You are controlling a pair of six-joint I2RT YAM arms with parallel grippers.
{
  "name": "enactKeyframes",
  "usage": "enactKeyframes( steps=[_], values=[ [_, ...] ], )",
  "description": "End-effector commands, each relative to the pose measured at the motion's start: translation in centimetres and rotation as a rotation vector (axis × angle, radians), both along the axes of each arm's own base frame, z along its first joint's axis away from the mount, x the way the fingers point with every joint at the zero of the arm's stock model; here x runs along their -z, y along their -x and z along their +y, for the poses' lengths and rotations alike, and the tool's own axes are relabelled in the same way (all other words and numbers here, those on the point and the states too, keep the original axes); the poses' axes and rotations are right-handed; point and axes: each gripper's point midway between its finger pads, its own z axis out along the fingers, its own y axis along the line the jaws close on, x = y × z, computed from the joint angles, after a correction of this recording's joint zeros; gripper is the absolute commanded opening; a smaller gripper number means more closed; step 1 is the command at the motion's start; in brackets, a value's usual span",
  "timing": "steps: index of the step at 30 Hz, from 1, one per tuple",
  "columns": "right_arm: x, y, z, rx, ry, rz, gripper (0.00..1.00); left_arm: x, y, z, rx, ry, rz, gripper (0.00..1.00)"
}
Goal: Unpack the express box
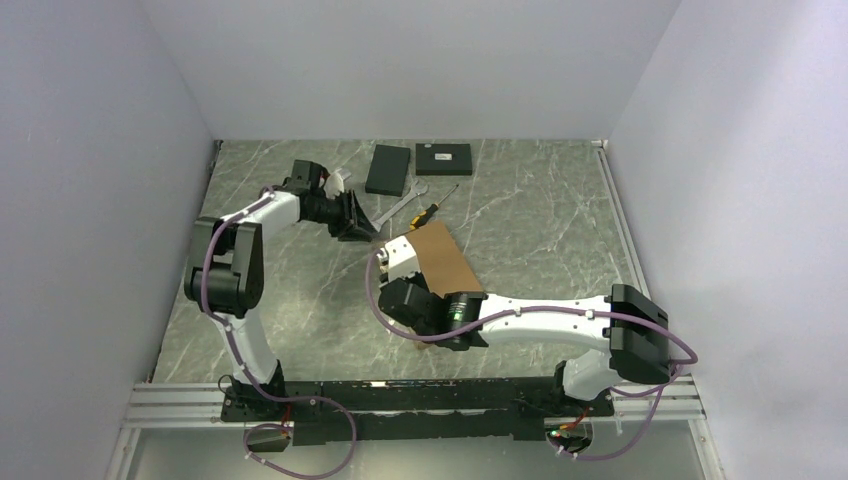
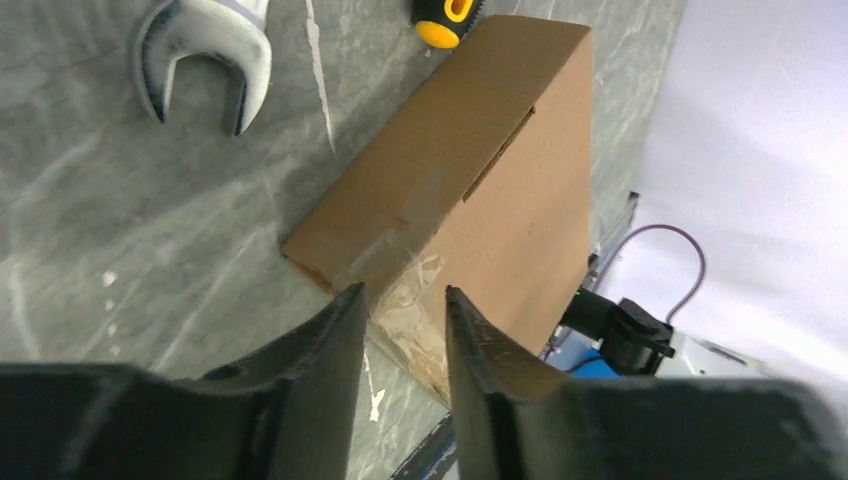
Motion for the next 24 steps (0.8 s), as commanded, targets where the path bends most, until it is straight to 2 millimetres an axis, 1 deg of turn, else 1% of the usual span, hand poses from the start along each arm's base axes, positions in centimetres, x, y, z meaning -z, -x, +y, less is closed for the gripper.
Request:
enactKeyframes(
  steps=[1,3,6,8,10,12,15,17,21,24],
  values=[
    [-1.1,0.0,0.2,0.006,-0.031,-0.024,0.00,-4.8,-0.6,1.4,-0.054,-0.093,-0.121,0.44],
    [-1.1,0.1,0.2,0.006,-0.033,-0.024,0.00,-6.0,0.3,2.0,-0.089,-0.124,-0.106,0.48],
    [-1.3,0.0,0.2,0.009,-0.038,-0.027,0.00,-6.9,2.7,2.6,-0.149,-0.133,-0.050,0.53],
    [-1.5,0.0,0.1,0.009,-0.044,-0.030,0.00,-6.7,4.6,2.1,-0.202,-0.098,0.015,0.56],
    [-1.8,0.0,0.2,0.009,-0.050,-0.034,0.00,-6.4,6.0,0.9,-0.210,-0.064,0.041,0.58],
    [-1.9,-0.1,0.1,0.011,-0.047,-0.036,0.00,-5.8,6.9,-0.6,-0.202,-0.057,0.055,0.61],
    [-1.9,0.0,0.0,0.009,-0.047,-0.035,0.00,-4.9,7.0,-2.5,-0.192,-0.059,0.052,0.64],
    [-1.9,0.0,-0.1,0.011,-0.047,-0.035,0.00,-3.8,6.8,-3.1,-0.197,-0.079,0.058,0.65],
    [-2.0,-0.1,-0.3,0.020,-0.050,-0.038,0.00,-1.5,6.0,-2.9,-0.232,-0.139,0.091,0.58],
    [-2.3,-0.1,-0.4,0.027,-0.061,-0.043,0.00,-0.4,5.7,-2.4,-0.257,-0.179,0.099,0.50]
  ],
)
